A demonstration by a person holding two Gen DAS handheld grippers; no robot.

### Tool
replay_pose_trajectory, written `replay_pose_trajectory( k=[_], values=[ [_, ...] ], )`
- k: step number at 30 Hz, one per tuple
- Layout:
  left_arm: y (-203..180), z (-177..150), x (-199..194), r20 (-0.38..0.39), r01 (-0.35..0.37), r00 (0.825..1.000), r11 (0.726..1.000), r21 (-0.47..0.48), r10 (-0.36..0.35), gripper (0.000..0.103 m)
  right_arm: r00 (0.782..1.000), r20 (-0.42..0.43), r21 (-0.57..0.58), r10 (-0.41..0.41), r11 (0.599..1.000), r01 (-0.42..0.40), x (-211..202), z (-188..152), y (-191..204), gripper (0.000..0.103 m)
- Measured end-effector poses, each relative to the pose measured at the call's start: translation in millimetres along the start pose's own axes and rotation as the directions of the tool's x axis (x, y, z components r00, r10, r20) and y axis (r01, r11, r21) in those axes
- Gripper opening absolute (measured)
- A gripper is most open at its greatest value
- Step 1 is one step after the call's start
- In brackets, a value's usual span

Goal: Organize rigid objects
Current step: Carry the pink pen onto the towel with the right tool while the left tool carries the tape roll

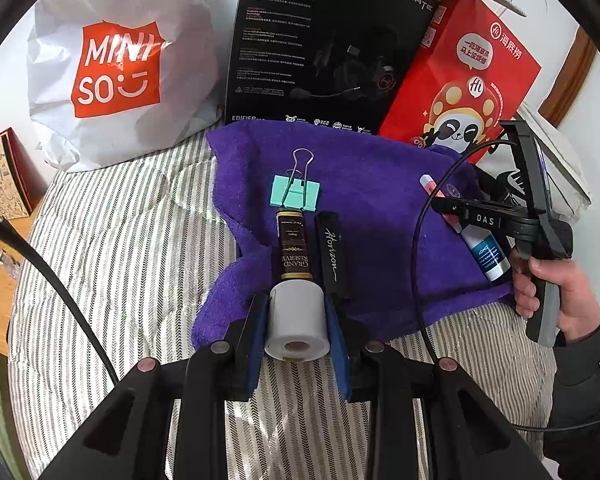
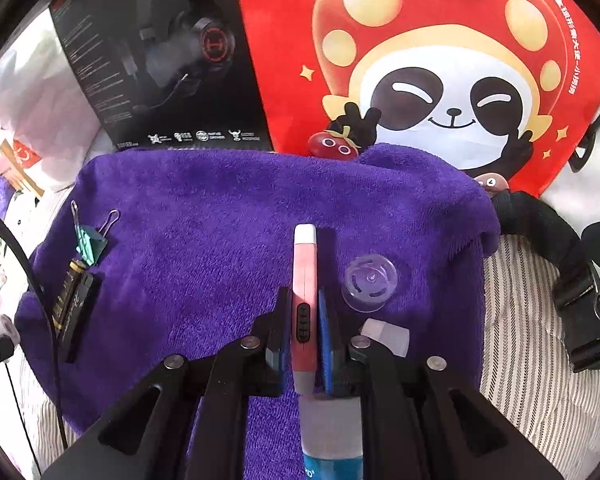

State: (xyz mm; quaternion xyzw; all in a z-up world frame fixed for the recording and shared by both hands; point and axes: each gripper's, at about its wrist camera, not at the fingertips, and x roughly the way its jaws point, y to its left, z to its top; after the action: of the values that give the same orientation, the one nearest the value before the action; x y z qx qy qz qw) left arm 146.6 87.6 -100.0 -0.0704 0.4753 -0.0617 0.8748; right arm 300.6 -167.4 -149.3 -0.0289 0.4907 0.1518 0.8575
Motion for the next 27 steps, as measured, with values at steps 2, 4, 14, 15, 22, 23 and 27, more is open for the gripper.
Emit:
replay_pose_trajectory(
  k=[2, 4, 14, 15, 22, 23, 27],
  values=[
    [-0.6, 0.0, 0.1, -0.001, -0.002, 1.000, 1.000, 0.001, 0.002, 0.027, 1.000, -0.013, -0.005, 0.026, 1.000, -0.026, -2.5, -1.8, -0.4, 0.037],
    [-0.8, 0.2, -0.6, -0.001, -0.001, 1.000, 1.000, -0.002, 0.001, 0.027, 1.000, -0.010, -0.009, 0.021, 1.000, -0.021, -6.1, -4.0, 0.7, 0.039],
    [-7.0, 9.1, 5.8, -0.008, 0.039, 0.999, 0.999, -0.025, -0.039, 0.027, 0.997, 0.068, 0.010, 0.043, 0.999, -0.044, -63.1, -22.4, -9.0, 0.039],
    [-9.2, 11.0, 8.1, -0.009, 0.036, 0.999, 0.999, -0.023, -0.036, 0.027, 0.996, 0.079, 0.014, 0.050, 0.999, -0.051, -71.6, -27.3, -10.9, 0.039],
    [-24.0, 31.3, 25.6, 0.015, 0.025, 1.000, 1.000, -0.018, -0.024, 0.027, 0.989, 0.129, 0.036, 0.073, 0.996, -0.078, -106.9, -58.6, -20.3, 0.039],
    [-27.0, 35.0, 28.6, 0.021, 0.027, 0.999, 1.000, -0.015, -0.027, 0.027, 0.988, 0.134, 0.037, 0.077, 0.996, -0.083, -114.1, -67.2, -22.4, 0.039],
    [-40.2, 51.2, 43.7, 0.048, 0.025, 0.999, 1.000, 0.012, -0.026, 0.027, 0.987, 0.138, 0.032, 0.086, 0.995, -0.091, -129.0, -91.1, -24.1, 0.039]
  ],
)
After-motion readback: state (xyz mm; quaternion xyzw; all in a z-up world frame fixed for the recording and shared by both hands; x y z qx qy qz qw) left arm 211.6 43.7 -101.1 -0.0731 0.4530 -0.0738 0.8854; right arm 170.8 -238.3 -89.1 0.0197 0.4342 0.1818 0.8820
